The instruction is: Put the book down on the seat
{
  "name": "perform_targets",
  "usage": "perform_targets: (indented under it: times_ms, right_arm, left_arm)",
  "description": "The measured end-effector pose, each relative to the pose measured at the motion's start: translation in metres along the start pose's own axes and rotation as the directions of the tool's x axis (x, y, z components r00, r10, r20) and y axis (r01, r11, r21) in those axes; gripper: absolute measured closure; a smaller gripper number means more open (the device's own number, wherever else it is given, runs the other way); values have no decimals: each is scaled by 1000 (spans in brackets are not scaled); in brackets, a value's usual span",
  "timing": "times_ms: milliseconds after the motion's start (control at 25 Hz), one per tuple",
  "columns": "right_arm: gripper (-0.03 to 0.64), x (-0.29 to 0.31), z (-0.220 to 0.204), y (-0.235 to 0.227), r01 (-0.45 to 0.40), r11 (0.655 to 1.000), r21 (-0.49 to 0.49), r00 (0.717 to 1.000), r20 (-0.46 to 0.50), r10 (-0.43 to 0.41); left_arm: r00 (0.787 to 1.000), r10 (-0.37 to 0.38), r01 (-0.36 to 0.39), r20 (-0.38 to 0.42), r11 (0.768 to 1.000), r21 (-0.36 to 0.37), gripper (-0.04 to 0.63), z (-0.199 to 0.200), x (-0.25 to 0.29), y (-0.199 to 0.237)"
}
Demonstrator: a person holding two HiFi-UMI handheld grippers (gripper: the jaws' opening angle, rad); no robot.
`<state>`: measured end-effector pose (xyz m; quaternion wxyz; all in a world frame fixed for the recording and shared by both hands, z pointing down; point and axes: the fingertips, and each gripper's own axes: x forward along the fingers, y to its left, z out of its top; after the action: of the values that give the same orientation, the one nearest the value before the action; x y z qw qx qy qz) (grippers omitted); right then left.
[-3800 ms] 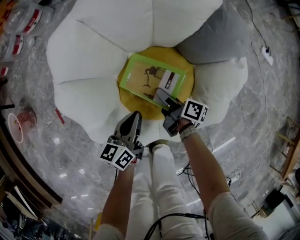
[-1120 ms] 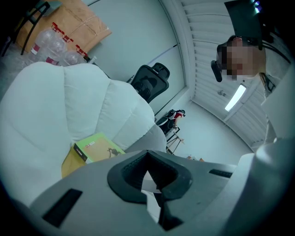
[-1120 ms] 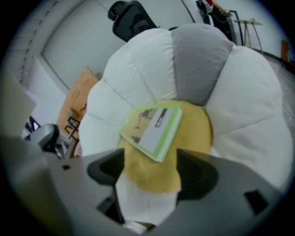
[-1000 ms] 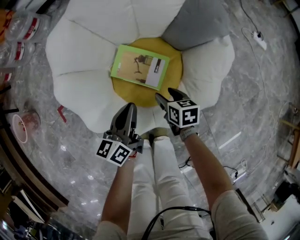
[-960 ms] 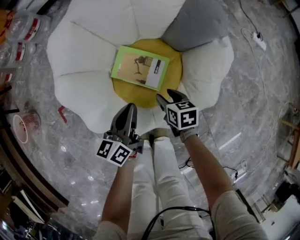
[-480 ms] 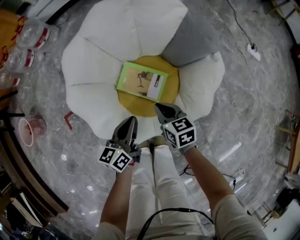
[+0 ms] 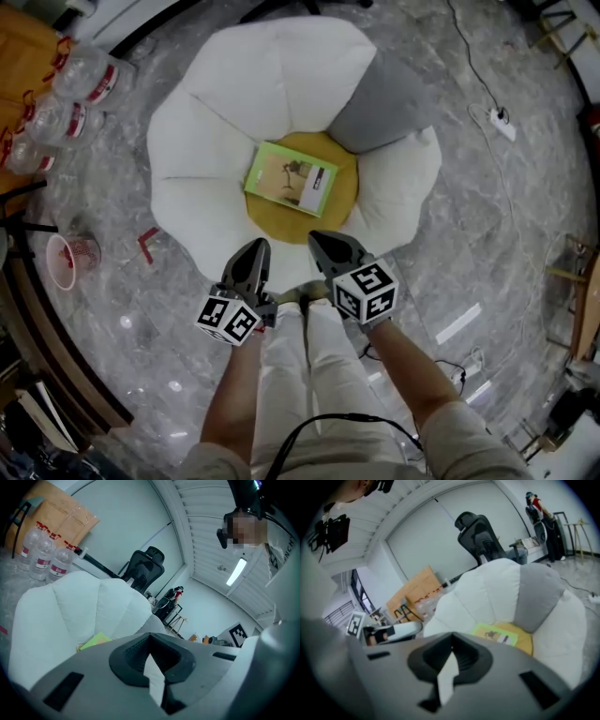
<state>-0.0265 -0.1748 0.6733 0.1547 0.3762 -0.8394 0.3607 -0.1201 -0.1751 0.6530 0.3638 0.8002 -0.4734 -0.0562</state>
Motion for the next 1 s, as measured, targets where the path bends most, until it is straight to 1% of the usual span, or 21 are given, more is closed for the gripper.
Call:
perform_targets:
  times_ms: [160,240,440,600,760,840,1000]
  right_arm:
    - [603,-15,10,17,-25,1000,-7,999,26,25]
    - [603,-22,18,23,-40,999,-16,999,35,40]
    - [603,-42,36,43,-78,997,-28,996,52,79]
    - [603,-57,50,53,-104,994,-38,993,53,106]
    - [603,-74,68,63,-119,990,-69,991,53,123]
    - [603,-82,77,67,-120,991,-66,990,65,124]
    - [603,-95,97,75,-113,993,-45,988,101,117]
  left_arm:
    - [999,-47,47,-8,998,44,574,12,0,-20]
    - [998,-60,60,-12,997,51,574,19,0,-33]
    - [998,-59,60,-10,997,56,574,30,-23,-60]
    - [997,-62,64,-38,997,52,574,37,-40,-76]
    - [996,-79,81,-36,994,77,574,58,-47,-90]
    - [995,-94,96,-32,991,92,574,71,-47,-98]
    - [990,-139,142,-33,979,146,574,96,-40,-113]
